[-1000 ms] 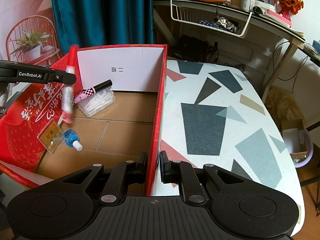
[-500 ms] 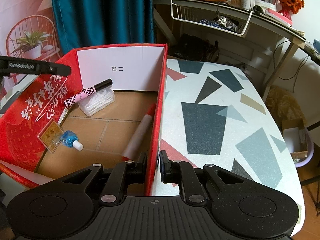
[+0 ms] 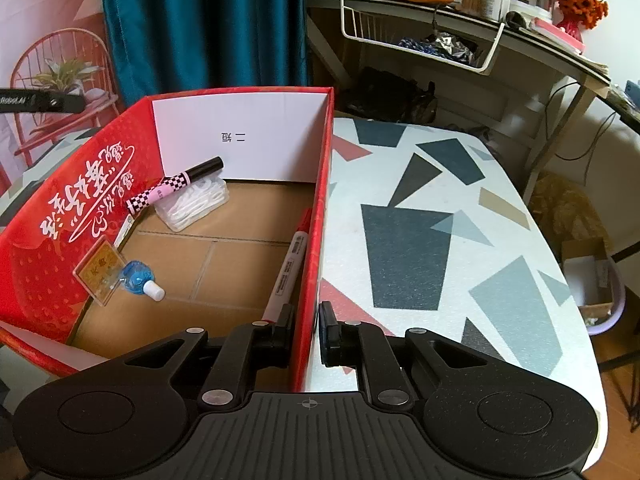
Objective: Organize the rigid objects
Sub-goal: 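Move the left tool back toward the lipstick and charger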
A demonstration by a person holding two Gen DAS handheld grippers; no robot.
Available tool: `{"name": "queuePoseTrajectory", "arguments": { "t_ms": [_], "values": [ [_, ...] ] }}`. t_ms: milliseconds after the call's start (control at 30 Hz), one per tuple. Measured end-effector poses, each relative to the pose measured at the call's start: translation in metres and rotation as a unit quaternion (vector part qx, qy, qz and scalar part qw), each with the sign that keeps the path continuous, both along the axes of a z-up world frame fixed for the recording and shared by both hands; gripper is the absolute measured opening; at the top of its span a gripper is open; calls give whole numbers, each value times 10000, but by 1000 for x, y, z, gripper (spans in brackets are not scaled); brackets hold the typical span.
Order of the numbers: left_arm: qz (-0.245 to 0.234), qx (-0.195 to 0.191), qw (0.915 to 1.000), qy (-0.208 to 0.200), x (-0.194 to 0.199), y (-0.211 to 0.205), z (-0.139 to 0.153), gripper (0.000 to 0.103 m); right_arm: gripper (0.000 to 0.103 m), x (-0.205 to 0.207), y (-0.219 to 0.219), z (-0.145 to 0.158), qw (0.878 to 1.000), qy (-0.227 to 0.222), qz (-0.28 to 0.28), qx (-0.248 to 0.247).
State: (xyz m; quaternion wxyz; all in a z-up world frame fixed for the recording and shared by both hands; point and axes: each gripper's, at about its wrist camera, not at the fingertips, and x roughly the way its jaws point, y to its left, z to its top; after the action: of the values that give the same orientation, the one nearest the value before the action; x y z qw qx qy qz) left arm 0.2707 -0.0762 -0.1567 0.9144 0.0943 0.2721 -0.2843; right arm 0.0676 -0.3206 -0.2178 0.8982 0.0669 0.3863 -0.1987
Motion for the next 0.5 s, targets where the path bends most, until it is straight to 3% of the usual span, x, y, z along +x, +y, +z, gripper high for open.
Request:
{"name": "queuePoseTrajectory", "arguments": {
  "t_ms": [233, 500],
  "values": [
    [754, 66, 9968, 250, 17, 49, -19, 47, 11, 0, 0, 1, 10000, -6, -3, -5],
    [1654, 154, 9835, 717, 31, 112, -49, 60, 11, -1, -1, 0, 10000, -65, -46, 14]
  ]
}}
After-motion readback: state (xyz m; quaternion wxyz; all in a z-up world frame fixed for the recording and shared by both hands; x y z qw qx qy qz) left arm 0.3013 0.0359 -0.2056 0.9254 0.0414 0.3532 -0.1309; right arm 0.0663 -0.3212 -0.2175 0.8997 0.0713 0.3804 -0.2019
